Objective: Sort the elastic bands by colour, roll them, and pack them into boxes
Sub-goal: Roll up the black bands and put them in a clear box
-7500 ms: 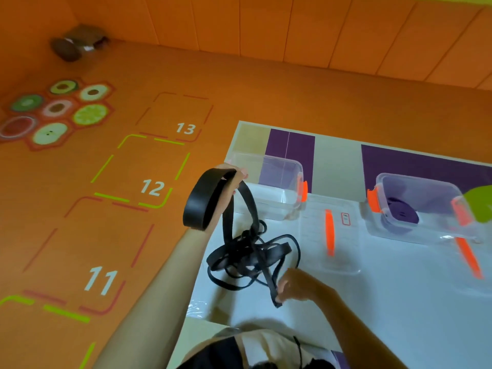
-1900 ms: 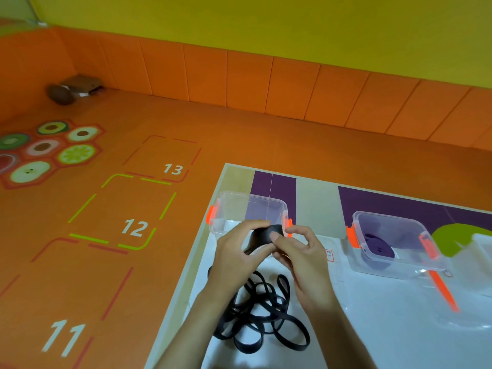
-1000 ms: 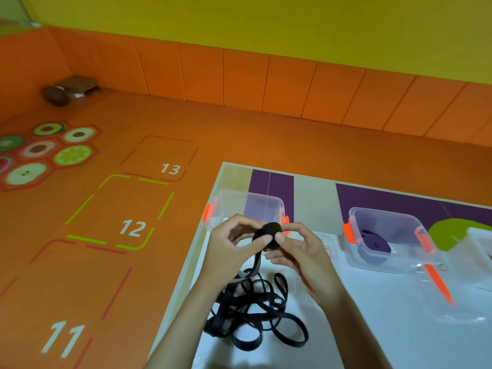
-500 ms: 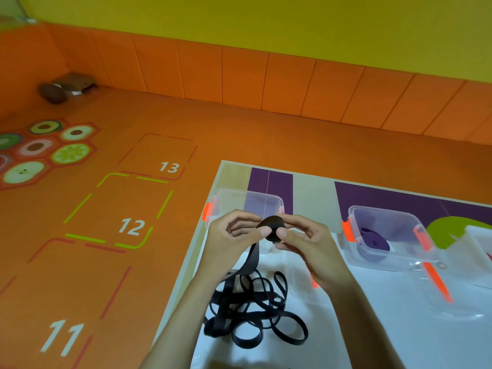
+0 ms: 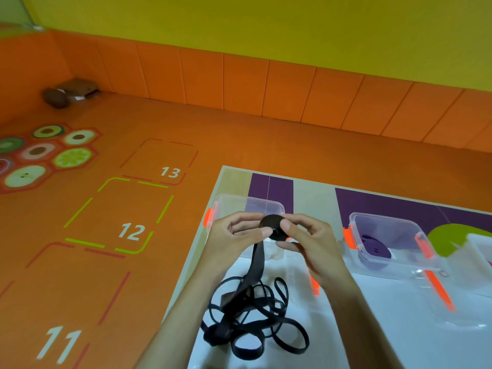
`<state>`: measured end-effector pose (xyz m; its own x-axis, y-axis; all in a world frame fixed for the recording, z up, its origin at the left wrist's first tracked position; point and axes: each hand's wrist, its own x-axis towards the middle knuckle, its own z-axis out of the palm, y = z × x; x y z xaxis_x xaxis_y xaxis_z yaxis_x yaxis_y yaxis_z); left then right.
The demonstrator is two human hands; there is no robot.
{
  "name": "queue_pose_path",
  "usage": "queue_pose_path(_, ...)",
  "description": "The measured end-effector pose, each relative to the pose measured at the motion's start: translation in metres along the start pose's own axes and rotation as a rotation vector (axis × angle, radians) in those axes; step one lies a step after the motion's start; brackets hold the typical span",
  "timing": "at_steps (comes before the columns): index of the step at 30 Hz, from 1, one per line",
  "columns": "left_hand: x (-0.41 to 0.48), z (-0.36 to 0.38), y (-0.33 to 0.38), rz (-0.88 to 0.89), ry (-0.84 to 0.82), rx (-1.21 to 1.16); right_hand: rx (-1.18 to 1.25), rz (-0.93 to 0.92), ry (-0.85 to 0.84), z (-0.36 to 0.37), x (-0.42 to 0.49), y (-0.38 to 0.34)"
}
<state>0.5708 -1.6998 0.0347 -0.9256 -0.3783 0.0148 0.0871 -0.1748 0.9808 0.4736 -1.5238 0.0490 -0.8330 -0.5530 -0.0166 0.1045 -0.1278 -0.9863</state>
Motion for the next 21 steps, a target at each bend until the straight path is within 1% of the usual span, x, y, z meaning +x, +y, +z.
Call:
queue_pose_path(3, 0.0, 0.008, -0.008, -0.098, 0.043, -0.115, 0.179, 0.002, 0.059, 0.015, -0.005, 0.017)
queue_pose_path(5, 0.0, 0.007, -0.011, -0.132, 0.078, -0.161, 0.195, 0.024, 0.018, 0.018, -0.01, 0.026)
queue_pose_path(7, 0.0, 0.002, -0.013, -0.128, 0.101, -0.121, 0.053, 0.034, -0.028, 0.012, -0.011, 0.025)
queue_pose_path(9, 0.0, -0.005, -0.011, -0.113, 0.078, -0.03, -0.143, 0.03, -0.017, 0.001, -0.01, 0.016)
queue_pose_path(10, 0.0, -0.007, -0.011, -0.098, 0.049, 0.023, -0.197, 0.036, -0.026, -0.005, -0.008, 0.01)
queue_pose_path(12, 0.002, -0.009, -0.008, -0.077, -0.033, 0.11, -0.241, 0.033, -0.1, -0.014, -0.003, 0.001)
queue_pose_path(14, 0.004, -0.008, -0.005, -0.092, -0.089, 0.121, -0.247, 0.008, -0.122, -0.016, 0.0, -0.005)
queue_pose_path(18, 0.006, -0.002, -0.006, -0.124, -0.069, 0.02, -0.179, -0.023, -0.016, -0.01, 0.001, 0.003)
queue_pose_path(21, 0.004, 0.0, -0.012, -0.156, -0.043, -0.037, -0.064, -0.012, 0.055, 0.001, -0.002, 0.018)
